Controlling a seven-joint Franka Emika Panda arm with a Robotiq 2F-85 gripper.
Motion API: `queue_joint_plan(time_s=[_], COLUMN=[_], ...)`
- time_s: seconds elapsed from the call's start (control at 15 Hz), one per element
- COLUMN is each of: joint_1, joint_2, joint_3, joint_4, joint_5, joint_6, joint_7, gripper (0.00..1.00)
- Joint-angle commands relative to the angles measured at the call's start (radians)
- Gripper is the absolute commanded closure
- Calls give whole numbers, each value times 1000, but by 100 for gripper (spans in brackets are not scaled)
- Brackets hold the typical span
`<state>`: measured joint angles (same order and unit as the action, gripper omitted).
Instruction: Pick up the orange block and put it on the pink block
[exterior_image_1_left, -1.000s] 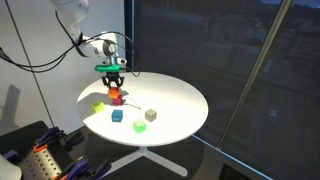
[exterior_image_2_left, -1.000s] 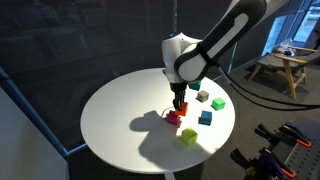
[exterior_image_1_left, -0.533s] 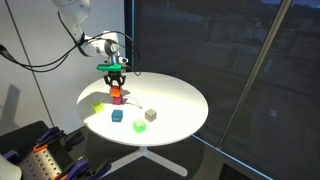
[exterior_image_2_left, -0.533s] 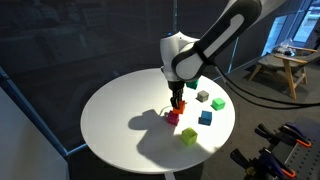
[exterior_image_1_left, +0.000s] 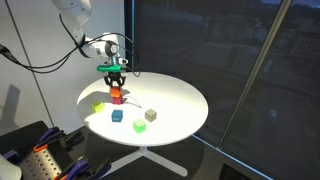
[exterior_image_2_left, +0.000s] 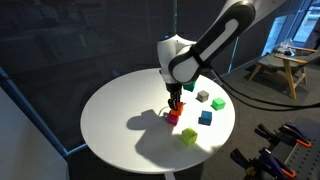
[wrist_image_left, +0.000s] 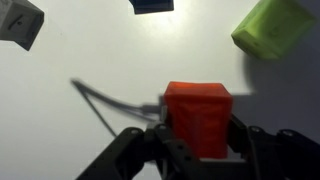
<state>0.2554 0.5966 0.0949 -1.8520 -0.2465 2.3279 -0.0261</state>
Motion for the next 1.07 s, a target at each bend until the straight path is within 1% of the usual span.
queue_joint_plan(time_s=[0.0, 0.33, 0.73, 0.8, 0.87, 1.0], joint_1=[29, 44, 45, 45, 44, 42], joint_2=[27, 48, 60, 61, 62, 63], joint_3=[-22, -33, -40, -40, -39, -38], joint_4=[53, 82, 101, 102, 103, 103], joint_5=[-25, -27, -25, -24, -23, -21], joint_6=[-40, -55, -66, -66, -65, -66], joint_7=[48, 67, 69, 68, 66, 63], gripper=[75, 75, 75, 58, 25, 24])
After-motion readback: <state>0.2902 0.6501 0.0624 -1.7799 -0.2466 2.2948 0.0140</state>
